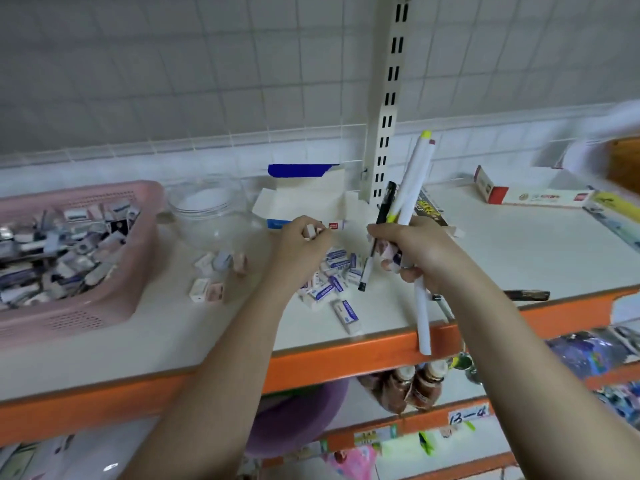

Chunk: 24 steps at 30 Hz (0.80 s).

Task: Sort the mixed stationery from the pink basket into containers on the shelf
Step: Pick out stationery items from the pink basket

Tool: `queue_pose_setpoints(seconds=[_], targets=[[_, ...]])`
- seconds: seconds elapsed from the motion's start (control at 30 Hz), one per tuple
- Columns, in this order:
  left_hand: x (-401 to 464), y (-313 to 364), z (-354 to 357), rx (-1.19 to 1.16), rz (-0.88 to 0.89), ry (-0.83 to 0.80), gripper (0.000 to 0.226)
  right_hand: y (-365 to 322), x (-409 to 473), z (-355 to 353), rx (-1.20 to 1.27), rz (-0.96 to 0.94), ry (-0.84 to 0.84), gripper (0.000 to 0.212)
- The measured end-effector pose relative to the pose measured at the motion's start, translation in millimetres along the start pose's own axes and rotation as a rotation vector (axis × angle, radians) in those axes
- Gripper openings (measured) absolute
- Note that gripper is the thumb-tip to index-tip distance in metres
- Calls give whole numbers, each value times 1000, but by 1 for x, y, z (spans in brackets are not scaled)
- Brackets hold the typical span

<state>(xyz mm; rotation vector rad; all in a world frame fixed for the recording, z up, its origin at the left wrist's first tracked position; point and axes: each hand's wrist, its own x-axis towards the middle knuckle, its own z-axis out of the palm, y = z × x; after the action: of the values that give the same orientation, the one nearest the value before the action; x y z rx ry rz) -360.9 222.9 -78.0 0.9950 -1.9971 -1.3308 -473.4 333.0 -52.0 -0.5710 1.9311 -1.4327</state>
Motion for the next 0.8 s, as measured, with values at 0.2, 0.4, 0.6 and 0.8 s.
queue_pose_setpoints(seconds=[0.2,0.4,0.6,0.8], targets=[[-6,-15,-6,52,81,-23,29,-7,8,7,-155,15,-78,14],[-5,-31,-24,206,178,131,31,-11,9,20,-395,-29,-180,20],[-11,-61,-46,220,116,109,23,-12,9,32,-427,-64,-280,22],[-10,-45,-44,277,228,169,12,-6,17,53,-486,-198,-321,24]])
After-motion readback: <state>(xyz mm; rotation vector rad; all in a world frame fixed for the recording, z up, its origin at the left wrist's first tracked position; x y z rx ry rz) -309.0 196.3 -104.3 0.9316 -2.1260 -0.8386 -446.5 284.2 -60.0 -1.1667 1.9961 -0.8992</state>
